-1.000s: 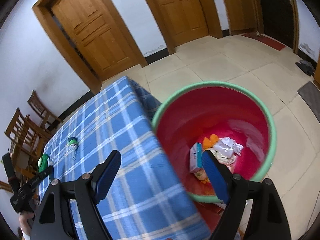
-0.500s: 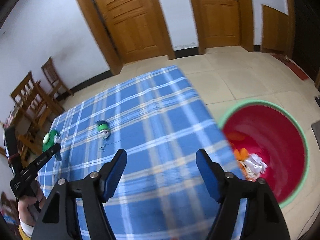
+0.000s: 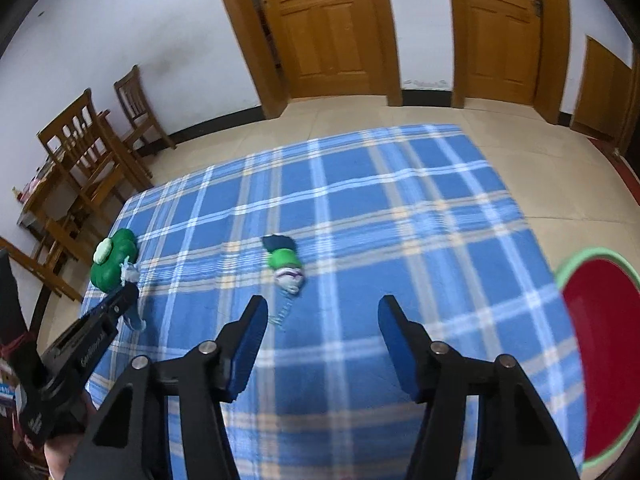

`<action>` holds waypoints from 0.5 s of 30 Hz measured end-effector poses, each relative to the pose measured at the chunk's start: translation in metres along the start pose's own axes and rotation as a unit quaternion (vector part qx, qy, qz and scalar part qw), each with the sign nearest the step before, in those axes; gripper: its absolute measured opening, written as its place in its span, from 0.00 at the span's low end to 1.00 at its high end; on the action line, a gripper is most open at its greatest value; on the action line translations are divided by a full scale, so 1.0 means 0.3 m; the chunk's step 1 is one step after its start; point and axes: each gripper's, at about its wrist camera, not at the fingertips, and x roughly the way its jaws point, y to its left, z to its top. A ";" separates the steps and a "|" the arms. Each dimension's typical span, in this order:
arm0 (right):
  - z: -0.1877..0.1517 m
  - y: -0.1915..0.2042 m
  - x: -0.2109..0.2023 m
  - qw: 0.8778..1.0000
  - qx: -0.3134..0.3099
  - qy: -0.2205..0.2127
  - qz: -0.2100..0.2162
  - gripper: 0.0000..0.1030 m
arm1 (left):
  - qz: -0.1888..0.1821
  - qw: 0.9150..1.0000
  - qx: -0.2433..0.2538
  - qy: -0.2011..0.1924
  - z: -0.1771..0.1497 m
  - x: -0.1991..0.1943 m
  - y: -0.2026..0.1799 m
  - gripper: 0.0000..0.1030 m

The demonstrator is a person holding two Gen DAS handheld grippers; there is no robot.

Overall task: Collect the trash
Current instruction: 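Grasp the green toy figure with the right gripper while the left gripper holds the tube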

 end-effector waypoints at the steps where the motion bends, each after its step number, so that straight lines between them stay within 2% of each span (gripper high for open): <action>1: 0.004 0.009 0.011 1.000 -0.003 0.002 0.002 0.56 | 0.000 1.000 -0.001 0.002 -0.003 0.004 0.003 0.09; 8: 0.030 0.050 0.089 1.000 -0.018 0.009 0.012 0.53 | -0.004 1.000 -0.010 0.002 -0.013 0.006 0.010 0.09; 15: 0.045 0.068 0.140 0.999 -0.032 0.012 0.008 0.45 | -0.004 1.000 -0.011 0.004 -0.013 0.007 0.012 0.09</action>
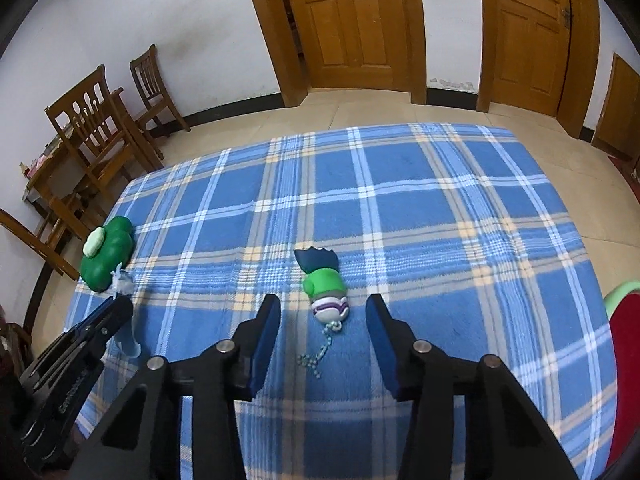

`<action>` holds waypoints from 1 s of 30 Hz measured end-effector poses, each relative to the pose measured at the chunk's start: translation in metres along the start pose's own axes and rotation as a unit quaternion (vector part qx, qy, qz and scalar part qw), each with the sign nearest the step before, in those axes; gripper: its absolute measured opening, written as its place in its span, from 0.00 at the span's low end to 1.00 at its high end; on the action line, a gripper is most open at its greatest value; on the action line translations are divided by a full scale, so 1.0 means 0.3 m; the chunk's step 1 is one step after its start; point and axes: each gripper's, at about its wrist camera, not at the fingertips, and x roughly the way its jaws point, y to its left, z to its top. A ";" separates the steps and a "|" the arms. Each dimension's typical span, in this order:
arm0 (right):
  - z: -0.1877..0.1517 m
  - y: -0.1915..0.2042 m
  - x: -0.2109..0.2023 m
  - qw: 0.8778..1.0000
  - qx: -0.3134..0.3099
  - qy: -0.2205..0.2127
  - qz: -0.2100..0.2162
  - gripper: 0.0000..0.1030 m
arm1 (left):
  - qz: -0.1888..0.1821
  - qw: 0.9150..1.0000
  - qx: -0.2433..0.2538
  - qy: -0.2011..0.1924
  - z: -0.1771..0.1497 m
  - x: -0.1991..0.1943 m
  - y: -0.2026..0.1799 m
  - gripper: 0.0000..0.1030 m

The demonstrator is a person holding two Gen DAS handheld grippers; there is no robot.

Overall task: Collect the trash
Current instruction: 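Grasp the green toy figure with the right gripper while the left gripper holds the tube, then carry the tube in the left gripper and green toy in the right gripper to the bucket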

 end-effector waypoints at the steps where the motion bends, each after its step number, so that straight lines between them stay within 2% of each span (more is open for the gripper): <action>1: 0.000 -0.001 0.005 1.000 0.000 0.001 -0.001 0.44 | 0.000 1.000 0.001 0.001 0.000 0.001 0.000 0.09; 5: 0.001 0.009 0.020 1.000 -0.006 -0.002 -0.003 0.35 | -0.001 1.000 0.002 0.003 -0.002 0.006 0.001 0.09; 7: 0.000 0.011 0.023 1.000 -0.008 -0.003 -0.002 0.26 | -0.001 1.000 0.002 0.003 -0.002 0.006 0.001 0.09; 9: -0.003 0.010 0.023 1.000 -0.009 -0.004 -0.003 0.22 | -0.001 1.000 0.002 0.003 -0.002 0.007 0.000 0.09; 19: -0.018 -0.034 -0.036 1.000 0.016 -0.017 0.011 0.22 | -0.003 1.000 0.002 0.002 -0.003 0.013 -0.003 0.09; 30: -0.065 -0.120 -0.224 0.996 0.060 -0.058 0.033 0.22 | -0.004 1.000 -0.001 0.002 -0.004 0.018 -0.002 0.09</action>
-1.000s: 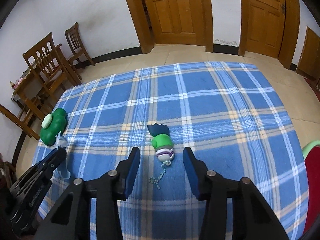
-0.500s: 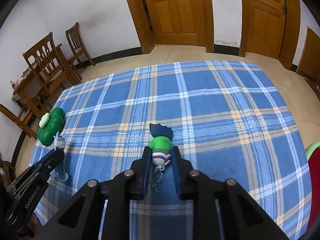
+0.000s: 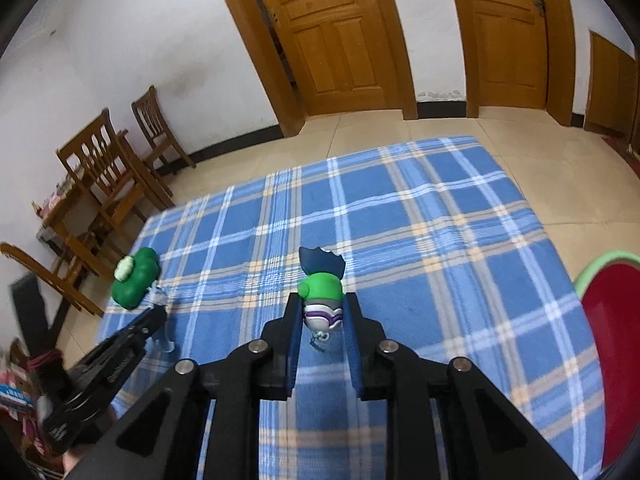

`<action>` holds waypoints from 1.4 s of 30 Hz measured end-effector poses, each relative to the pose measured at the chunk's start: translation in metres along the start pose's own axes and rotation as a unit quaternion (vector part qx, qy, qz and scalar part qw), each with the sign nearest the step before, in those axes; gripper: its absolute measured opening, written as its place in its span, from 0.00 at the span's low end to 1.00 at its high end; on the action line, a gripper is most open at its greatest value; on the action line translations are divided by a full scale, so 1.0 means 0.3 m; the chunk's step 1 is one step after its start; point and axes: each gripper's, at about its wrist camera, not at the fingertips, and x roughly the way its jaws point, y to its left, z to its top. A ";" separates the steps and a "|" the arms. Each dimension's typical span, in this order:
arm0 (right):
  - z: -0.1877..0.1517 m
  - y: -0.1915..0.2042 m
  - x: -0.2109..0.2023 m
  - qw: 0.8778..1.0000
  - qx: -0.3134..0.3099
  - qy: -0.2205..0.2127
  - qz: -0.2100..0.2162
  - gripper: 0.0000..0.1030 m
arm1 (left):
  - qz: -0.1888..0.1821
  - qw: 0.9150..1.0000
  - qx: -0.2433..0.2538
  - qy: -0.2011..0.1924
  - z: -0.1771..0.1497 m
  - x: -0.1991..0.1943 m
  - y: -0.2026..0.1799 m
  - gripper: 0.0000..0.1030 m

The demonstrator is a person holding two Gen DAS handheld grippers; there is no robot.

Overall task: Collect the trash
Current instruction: 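Carry the tube in the left gripper and green toy in the right gripper to the bucket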

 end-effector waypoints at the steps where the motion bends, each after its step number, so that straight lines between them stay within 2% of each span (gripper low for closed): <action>1: 0.000 -0.009 -0.018 1.000 0.004 -0.003 0.000 0.22 | 0.000 1.000 -0.001 0.000 0.000 0.000 0.000 0.09; 14: -0.037 -0.163 -0.224 0.998 0.048 -0.045 -0.024 0.22 | -0.003 1.000 -0.004 0.007 -0.003 0.002 -0.005 0.09; 28: -0.101 -0.354 -0.386 0.990 0.110 -0.077 -0.046 0.22 | -0.020 0.999 0.027 -0.002 -0.012 -0.104 -0.138 0.09; 37: -0.148 -0.489 -0.479 0.981 0.155 -0.098 -0.059 0.22 | -0.051 0.997 0.057 -0.005 -0.016 -0.174 -0.270 0.09; 42: -0.179 -0.563 -0.517 0.976 0.181 -0.106 -0.066 0.22 | -0.089 0.994 0.060 0.012 -0.021 -0.201 -0.340 0.09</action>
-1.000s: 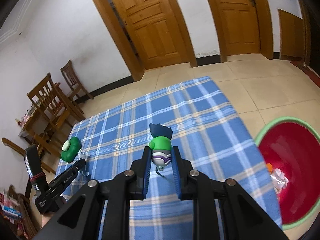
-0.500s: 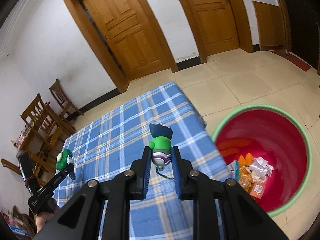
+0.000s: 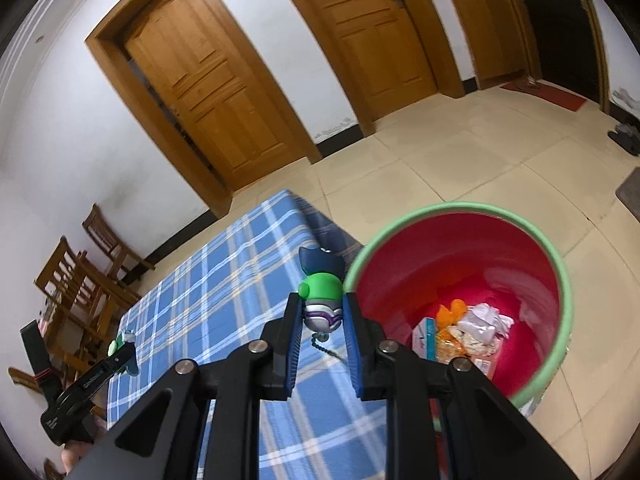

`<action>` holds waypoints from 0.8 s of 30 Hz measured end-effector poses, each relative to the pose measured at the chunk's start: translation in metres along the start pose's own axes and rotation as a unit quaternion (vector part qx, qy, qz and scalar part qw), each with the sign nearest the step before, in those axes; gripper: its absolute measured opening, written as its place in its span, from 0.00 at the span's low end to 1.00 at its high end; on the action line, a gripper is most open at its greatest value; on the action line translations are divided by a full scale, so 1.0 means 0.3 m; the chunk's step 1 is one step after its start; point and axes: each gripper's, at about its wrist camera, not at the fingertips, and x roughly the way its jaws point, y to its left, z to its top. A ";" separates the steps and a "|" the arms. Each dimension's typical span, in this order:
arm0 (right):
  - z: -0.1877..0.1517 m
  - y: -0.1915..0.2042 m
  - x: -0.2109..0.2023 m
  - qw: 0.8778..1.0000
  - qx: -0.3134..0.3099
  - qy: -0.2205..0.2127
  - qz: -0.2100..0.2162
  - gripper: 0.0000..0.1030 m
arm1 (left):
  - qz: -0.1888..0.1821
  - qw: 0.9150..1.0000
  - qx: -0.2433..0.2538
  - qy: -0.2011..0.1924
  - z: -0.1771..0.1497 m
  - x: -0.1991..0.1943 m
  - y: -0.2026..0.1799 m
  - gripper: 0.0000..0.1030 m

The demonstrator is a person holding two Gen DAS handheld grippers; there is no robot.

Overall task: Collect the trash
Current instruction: 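Carry the tube in the left gripper and green toy in the right gripper to the bucket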

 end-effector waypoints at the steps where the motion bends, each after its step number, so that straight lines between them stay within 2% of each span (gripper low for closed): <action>1: 0.001 -0.016 -0.004 1.000 0.004 0.000 -0.002 0.22 | -0.007 1.000 0.001 0.003 -0.001 -0.002 -0.013 0.09; 12: 0.000 -0.155 -0.028 0.999 0.051 0.000 -0.016 0.22 | -0.047 0.998 0.031 0.018 -0.005 -0.022 -0.176 0.09; 24: -0.019 -0.278 -0.015 0.995 0.097 0.008 -0.036 0.22 | -0.094 0.992 0.076 0.040 0.006 -0.007 -0.364 0.09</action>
